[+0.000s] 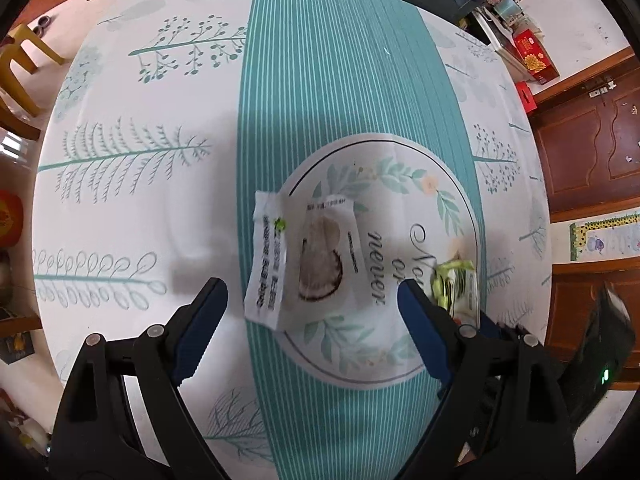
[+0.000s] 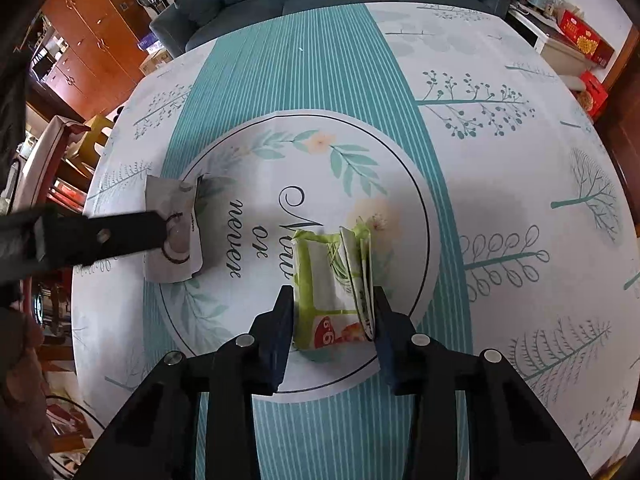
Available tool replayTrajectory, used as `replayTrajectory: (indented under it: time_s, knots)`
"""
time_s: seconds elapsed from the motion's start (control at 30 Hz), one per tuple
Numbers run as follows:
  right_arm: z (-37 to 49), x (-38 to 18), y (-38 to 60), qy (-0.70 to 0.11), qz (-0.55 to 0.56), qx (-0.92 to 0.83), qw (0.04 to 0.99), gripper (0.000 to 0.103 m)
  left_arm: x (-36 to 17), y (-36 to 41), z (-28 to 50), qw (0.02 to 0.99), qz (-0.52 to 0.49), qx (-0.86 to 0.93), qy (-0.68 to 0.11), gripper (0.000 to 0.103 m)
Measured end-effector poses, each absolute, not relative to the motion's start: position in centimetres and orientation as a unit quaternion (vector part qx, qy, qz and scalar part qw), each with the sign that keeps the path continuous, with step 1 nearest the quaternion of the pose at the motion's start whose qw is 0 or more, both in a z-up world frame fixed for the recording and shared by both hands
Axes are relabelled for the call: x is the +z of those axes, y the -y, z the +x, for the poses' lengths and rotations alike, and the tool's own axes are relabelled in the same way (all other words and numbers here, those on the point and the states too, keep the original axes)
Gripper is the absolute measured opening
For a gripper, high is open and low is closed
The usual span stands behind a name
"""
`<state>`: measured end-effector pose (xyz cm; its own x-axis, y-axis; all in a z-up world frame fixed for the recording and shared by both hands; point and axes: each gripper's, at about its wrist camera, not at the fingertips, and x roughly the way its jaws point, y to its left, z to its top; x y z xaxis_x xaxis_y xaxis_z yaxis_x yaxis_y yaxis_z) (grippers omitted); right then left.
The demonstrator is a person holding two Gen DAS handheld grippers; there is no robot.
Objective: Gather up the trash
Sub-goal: 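Grasp the white sachet with the left gripper while the right gripper grasps the green snack packet, then carry the white sachet and green packet from the table over the trash bin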
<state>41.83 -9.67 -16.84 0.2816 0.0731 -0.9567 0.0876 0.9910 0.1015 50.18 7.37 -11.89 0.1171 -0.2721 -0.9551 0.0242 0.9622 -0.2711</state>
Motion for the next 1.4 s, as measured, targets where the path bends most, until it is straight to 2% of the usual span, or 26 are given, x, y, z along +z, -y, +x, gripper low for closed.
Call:
replayTrajectory:
  time_s: [0.27,0.33,0.43,0.5,0.57,0.6,0.67,0.8,1.13,1.4]
  knots:
    - [41.2,-16.6,9.8,-0.587,0.066,-0.007,0.807,0.035,-13.6,-5.8,51.6,0.740,-0.076,-0.070,-0.665,0.085]
    - [40.9,-16.5,9.9,-0.585,0.068,-0.007,0.808,0.035,-14.1,-5.5,51.8,0.737,-0.080,-0.068,-0.667,0.082]
    - [40.8,-16.5,10.0,-0.583,0.072,-0.003,0.809,0.035,-14.2,-5.2,51.7,0.746,-0.071,-0.062,-0.659,0.065]
    - [40.8,-16.4,10.2,-0.582,0.075,-0.002,0.810,0.035,-14.1,-4.9,51.5,0.751,-0.060,-0.061,-0.654,0.042]
    - [40.8,-16.4,10.3,-0.582,0.079,-0.002,0.810,0.034,-13.9,-4.9,51.4,0.753,-0.060,-0.066,-0.652,0.026]
    - [40.8,-16.4,10.3,-0.581,0.084,-0.002,0.809,0.032,-13.7,-4.8,51.2,0.756,-0.060,-0.070,-0.649,0.020]
    - [40.7,-16.2,10.6,-0.580,0.091,-0.001,0.810,0.028,-13.2,-4.7,50.9,0.763,-0.047,-0.071,-0.641,0.015]
    - [40.0,-15.7,10.9,-0.581,0.100,-0.003,0.808,0.020,-12.1,-4.6,49.7,0.771,-0.036,-0.082,-0.631,0.013]
    - [36.5,-11.3,11.1,-0.554,0.094,-0.001,0.827,0.019,-7.6,-4.8,44.9,0.783,-0.047,-0.102,-0.612,0.013]
    - [30.7,-4.8,11.2,-0.504,0.069,0.033,0.860,0.019,-2.4,-4.4,37.1,0.803,-0.061,-0.110,-0.582,0.013]
